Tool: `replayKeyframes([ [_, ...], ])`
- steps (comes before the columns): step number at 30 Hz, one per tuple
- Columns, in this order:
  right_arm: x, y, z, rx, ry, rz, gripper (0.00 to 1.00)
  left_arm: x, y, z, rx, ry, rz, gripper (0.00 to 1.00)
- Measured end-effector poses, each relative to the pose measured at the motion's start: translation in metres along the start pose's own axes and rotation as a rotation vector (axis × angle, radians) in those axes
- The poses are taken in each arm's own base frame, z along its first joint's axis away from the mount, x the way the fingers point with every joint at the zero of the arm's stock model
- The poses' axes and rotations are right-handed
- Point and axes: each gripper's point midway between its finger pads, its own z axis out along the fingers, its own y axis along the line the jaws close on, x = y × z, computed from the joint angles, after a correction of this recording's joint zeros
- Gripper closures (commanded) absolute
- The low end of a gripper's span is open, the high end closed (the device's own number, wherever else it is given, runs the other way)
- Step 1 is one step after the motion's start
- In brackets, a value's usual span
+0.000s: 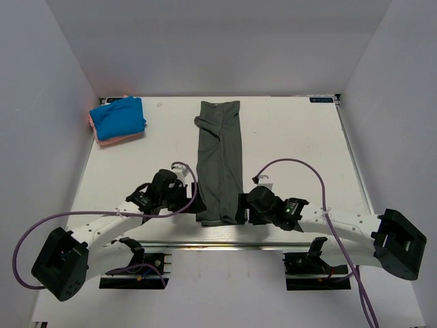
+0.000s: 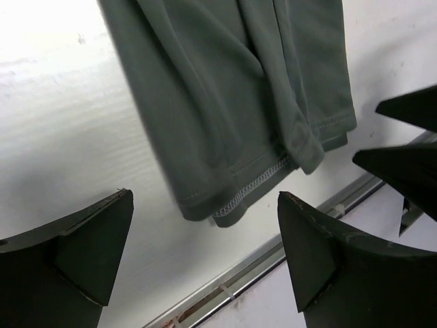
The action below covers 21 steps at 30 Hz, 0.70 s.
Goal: Fold and stack the t-shirts
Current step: Grab the bottom of the folded rectangular tshirt with both arms
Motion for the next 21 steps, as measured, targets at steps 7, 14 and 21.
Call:
replayKeyframes([
  [7, 0.012, -0.004, 0.012, -0.015, 0.01, 0.035, 0.1, 0.043, 0.002, 0.009, -0.024, 0.115, 0.018, 0.16],
  [14, 0.008, 0.004, 0.016, -0.061, -0.025, 0.058, 0.18, 0.044, -0.013, 0.027, -0.011, 0.119, 0.05, 0.32],
  [21, 0.011, 0.007, 0.019, -0.081, -0.014, 0.063, 0.48, 0.05, -0.02, 0.037, -0.021, 0.145, 0.065, 0.5],
])
